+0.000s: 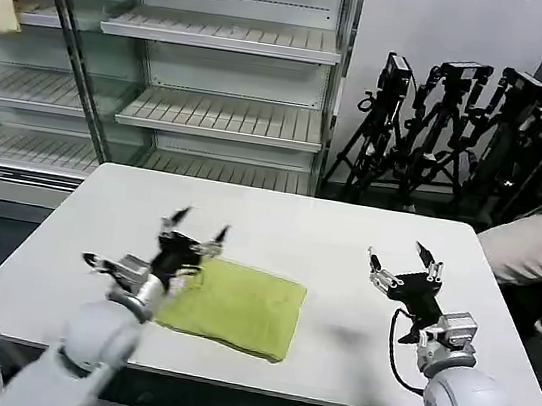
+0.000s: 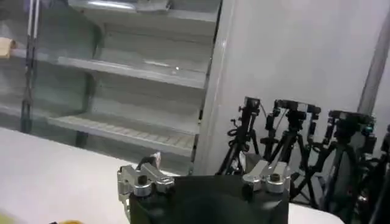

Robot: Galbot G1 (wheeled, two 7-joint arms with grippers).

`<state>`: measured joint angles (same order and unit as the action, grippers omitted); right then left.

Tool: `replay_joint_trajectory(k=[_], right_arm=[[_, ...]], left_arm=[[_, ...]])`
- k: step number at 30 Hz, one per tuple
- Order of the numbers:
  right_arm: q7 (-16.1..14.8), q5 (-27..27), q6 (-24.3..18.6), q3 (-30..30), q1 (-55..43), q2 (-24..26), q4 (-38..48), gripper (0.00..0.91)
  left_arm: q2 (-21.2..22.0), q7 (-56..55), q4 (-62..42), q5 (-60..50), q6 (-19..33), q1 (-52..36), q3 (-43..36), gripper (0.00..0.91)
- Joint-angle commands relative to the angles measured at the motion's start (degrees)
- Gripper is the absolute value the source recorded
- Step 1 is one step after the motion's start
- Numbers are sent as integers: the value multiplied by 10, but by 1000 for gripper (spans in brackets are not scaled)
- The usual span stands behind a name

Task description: Fold and organize the clothes.

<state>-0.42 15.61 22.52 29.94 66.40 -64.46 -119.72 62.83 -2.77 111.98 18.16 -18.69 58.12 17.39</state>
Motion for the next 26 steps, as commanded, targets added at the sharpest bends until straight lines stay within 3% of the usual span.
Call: replay_joint_trajectory(k=[1,6,9,19,26], right_arm=[[-18,-41,-1,-15,-22,-7,54,907],[-21,-48,-18,-11,-16,-8,53,907],[-25,-75,-57,-6,-12,-9,60,907],[-12,-78,-62,-7,-2,-13,46,907],[-12,-104,-61,-33,-9,-35,41,907]], left_arm=[[-68,147,-91,-73,127,41,155,907],[-56,145,-88,-84,131,44,145,907],[-47,143,-94,-103,150,42,144,907],[-25,144,-95,-115,201,47,147,907],[-45,105,-69,-100,181,52,143,907]])
